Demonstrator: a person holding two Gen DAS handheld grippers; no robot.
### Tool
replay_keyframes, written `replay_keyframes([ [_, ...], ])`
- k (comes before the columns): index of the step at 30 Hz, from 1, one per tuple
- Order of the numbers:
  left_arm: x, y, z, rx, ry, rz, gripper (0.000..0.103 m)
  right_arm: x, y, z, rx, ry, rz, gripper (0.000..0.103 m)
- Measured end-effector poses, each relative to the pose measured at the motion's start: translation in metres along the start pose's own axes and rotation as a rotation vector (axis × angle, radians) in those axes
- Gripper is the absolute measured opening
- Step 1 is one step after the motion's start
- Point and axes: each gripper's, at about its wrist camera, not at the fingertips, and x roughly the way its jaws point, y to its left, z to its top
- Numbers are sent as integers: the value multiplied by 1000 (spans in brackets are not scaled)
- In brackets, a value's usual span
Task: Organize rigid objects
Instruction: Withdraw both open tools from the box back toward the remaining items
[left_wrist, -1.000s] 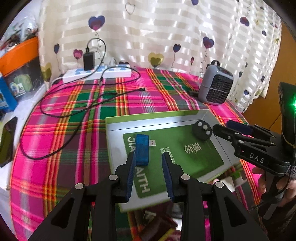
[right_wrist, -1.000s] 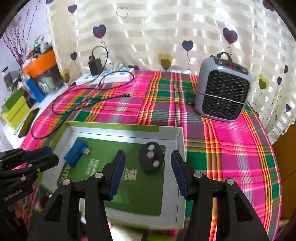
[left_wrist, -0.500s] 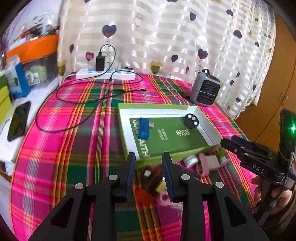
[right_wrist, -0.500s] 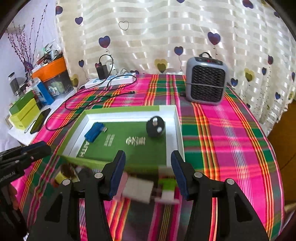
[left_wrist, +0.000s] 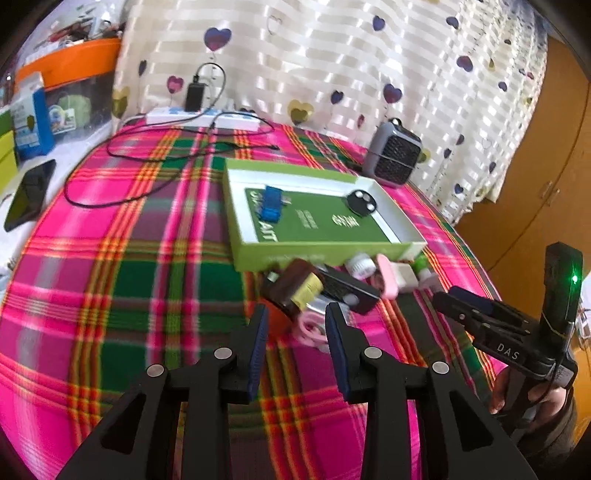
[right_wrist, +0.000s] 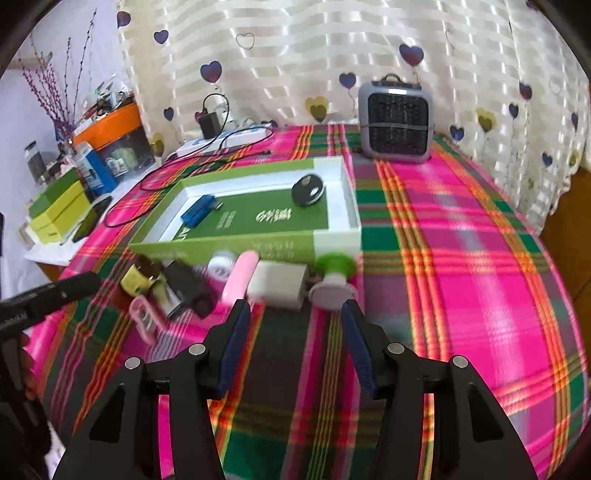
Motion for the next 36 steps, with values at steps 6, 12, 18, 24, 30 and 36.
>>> replay_keyframes([
  [6, 13, -20, -12, 14, 55, 12, 31, 1, -3, -10, 27, 29, 47, 52],
  [12, 21, -30, -17, -6, 74, 48, 31, 0, -2, -18, 14, 29, 57, 52],
  [18, 26, -33, -19, -29, 84, 79, 31, 0, -1, -21, 4, 33, 73, 52],
  [24, 34, -36, -23, -27, 108, 86, 31, 0, 4, -24, -15, 40, 93, 52],
  [30, 28, -27, -24, -46, 92, 121, 31, 1, 4, -25, -15, 41, 92, 52],
  [36, 22, -14, -27, -65, 89, 156, 31, 2, 3, -25, -10, 45, 93, 52],
])
